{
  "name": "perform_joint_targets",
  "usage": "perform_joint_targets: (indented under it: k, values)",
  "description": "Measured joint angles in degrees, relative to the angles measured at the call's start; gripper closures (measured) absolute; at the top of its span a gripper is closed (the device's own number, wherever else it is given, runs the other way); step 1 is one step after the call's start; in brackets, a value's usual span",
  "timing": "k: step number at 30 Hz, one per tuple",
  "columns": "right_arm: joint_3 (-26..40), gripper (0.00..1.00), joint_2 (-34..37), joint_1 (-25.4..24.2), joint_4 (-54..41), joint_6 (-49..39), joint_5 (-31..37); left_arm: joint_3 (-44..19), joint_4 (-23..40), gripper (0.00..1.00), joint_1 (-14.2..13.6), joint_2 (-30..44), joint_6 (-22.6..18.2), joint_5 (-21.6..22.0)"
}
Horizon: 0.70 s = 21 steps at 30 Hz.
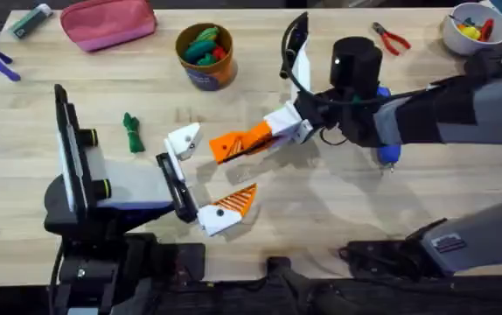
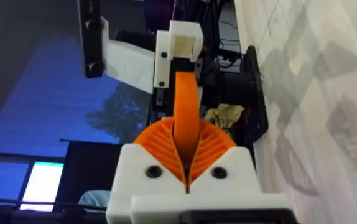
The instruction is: Pick up the gripper from the table and insert it into the empty holder that is missing its gripper. Then pick up a screw, insert it into the mounting hole, and use the screwdriver to tighten it. Finally, clean up the table by picking up the vegetable and placing it into the bucket.
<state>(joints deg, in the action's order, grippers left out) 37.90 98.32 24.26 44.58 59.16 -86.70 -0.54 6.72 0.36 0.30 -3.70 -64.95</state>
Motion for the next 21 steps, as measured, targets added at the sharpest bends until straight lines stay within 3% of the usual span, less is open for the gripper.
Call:
perform_joint_targets:
  k: [21]
  values:
    - [3.56, 0.989, 2.38, 2.09, -0.35, -0.9, 0.02, 0.0, 0.0, 0.016, 0.0, 0.0, 0.0, 0.0]
